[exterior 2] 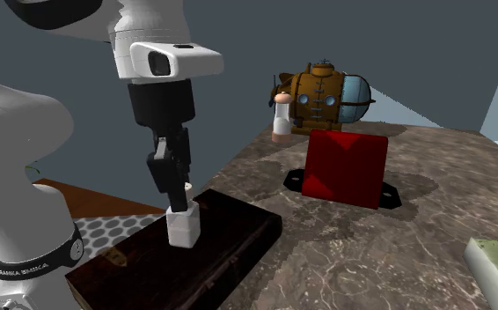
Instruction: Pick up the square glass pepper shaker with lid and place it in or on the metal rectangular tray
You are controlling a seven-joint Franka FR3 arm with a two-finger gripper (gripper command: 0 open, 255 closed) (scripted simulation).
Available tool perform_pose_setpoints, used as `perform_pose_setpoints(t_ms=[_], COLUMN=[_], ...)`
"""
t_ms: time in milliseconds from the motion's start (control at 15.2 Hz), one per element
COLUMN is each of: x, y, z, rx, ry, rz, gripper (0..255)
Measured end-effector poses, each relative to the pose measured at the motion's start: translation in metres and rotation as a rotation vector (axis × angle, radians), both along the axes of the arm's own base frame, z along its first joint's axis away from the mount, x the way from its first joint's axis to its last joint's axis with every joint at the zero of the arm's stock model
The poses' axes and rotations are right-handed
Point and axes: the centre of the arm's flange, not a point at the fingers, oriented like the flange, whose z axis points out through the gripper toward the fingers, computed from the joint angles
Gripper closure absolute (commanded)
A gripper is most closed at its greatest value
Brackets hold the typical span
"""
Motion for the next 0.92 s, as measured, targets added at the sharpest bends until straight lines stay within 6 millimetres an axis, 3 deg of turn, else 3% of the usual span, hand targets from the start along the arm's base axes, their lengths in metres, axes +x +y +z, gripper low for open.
perform_pose_setpoints(t_ms=[396, 462, 924], x=[0.0, 0.0, -0.0007], y=[0.0004, 0.0004, 0.0013], z=[-0.0035, -0.0036, 0.0015], rx=[0.0, 0.0, 0.0], ry=[-0.001, -0.001, -0.002], rz=[0.0, 0.0, 0.0], gripper=[255, 0, 0])
